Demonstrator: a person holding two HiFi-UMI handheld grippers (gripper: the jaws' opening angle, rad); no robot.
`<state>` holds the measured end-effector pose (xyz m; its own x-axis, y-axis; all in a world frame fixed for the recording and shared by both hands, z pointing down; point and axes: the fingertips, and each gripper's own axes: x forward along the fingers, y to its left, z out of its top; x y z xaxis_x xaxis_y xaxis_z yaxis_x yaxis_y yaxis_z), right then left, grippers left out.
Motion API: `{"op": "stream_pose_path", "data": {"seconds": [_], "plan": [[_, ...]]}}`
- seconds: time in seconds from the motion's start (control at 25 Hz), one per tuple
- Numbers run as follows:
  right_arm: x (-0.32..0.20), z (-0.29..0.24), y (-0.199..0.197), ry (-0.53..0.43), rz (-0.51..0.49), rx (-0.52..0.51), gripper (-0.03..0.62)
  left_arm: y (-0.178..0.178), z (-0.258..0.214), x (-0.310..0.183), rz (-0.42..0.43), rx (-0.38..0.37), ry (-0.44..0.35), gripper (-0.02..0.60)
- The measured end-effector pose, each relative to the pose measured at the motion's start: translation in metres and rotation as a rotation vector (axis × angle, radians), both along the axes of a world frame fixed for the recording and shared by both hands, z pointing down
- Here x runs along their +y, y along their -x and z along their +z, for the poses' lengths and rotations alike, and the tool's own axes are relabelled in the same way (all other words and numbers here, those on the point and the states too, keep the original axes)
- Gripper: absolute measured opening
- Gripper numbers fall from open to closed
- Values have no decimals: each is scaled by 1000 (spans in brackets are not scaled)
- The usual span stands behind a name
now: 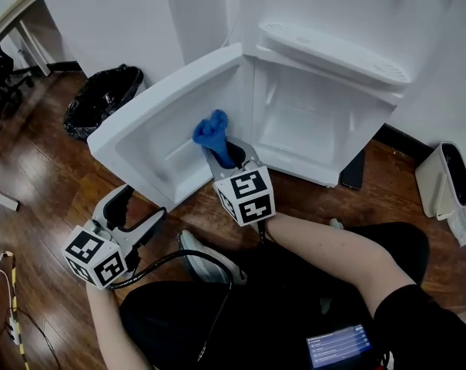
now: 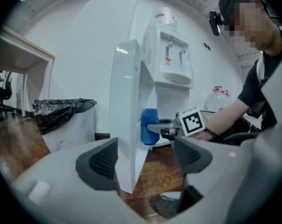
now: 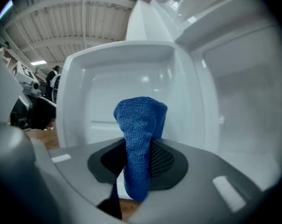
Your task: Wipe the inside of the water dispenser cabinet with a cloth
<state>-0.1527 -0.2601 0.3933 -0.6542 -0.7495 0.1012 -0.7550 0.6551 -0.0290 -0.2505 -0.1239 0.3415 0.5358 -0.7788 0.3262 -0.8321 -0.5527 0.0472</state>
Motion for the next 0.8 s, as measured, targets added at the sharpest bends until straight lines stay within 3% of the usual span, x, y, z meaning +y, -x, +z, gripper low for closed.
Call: {"op": "stream_pose_path", "data": {"seconds": [0.2,0.4,0.52,0.72,0.8], "plan": [[70,-11,81,-56,-286,13,110,1,-1,-1,-1,0,-5,379],[77,-6,95,-97,-350,-37,110,1,-1,-2,-8,3,-6,379],[45,10,63,-128,-254,30,109,2,-1,-3,-10,6,-8,379],[-27,27,-20,-81,69,76,109,2,-1,-3,-12,5,-5,379],[-36,26,-34,-121,114,127,109,1,-1,-2,-11,5,-4,379]]}}
